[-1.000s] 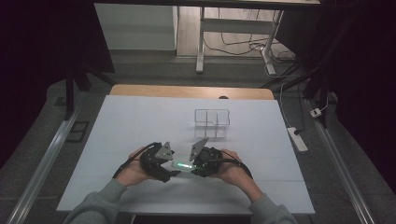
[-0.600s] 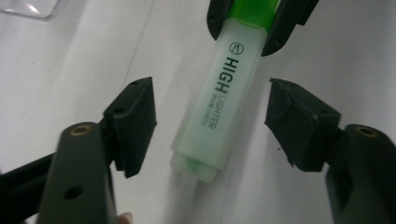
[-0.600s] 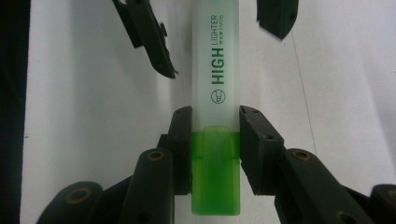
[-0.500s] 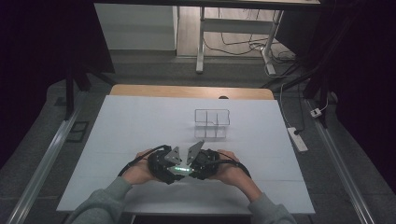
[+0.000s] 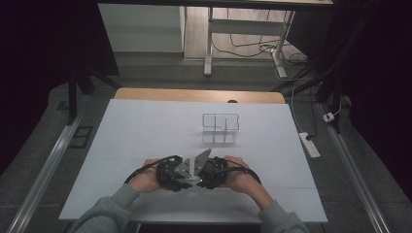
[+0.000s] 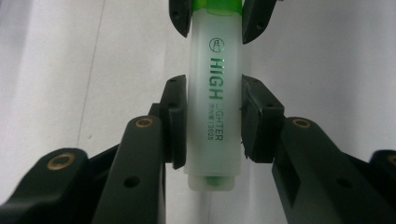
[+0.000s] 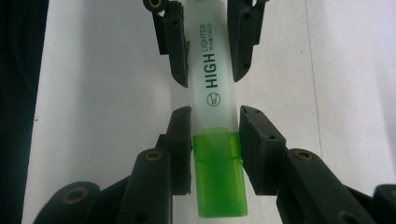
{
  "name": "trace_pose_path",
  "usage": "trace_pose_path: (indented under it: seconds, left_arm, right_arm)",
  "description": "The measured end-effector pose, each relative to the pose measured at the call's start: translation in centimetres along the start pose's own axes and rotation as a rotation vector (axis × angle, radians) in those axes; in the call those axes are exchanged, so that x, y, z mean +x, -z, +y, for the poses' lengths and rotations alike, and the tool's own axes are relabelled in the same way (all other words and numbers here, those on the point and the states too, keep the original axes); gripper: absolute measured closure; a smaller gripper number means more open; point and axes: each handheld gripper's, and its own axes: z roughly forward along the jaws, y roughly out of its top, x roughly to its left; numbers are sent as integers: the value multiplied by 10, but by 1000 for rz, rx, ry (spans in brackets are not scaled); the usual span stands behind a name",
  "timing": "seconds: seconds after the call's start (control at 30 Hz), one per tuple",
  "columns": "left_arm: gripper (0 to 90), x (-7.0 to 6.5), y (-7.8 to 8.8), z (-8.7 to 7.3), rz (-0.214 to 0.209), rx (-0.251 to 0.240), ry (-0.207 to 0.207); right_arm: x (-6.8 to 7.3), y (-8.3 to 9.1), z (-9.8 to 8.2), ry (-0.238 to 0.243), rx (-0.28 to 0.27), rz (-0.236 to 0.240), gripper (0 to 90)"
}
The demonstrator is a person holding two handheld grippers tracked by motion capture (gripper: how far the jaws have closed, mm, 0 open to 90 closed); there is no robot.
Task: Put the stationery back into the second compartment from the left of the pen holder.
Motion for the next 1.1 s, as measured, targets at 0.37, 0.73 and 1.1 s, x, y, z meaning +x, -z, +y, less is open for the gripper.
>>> trace_pose_path:
  seconds: [0.37, 0.73, 1.1]
  left_arm:
    - [654, 8, 11, -4, 45, -27, -6]
    - [653, 18, 20, -14, 110, -85, 73]
    - [653, 24, 29, -23, 170, -159, 143]
  right_arm:
    - [-10, 14, -9, -142, -153, -65, 469]
    - [-21, 29, -22, -281, -265, -159, 403]
    - [-27, 37, -33, -376, -320, -208, 384]
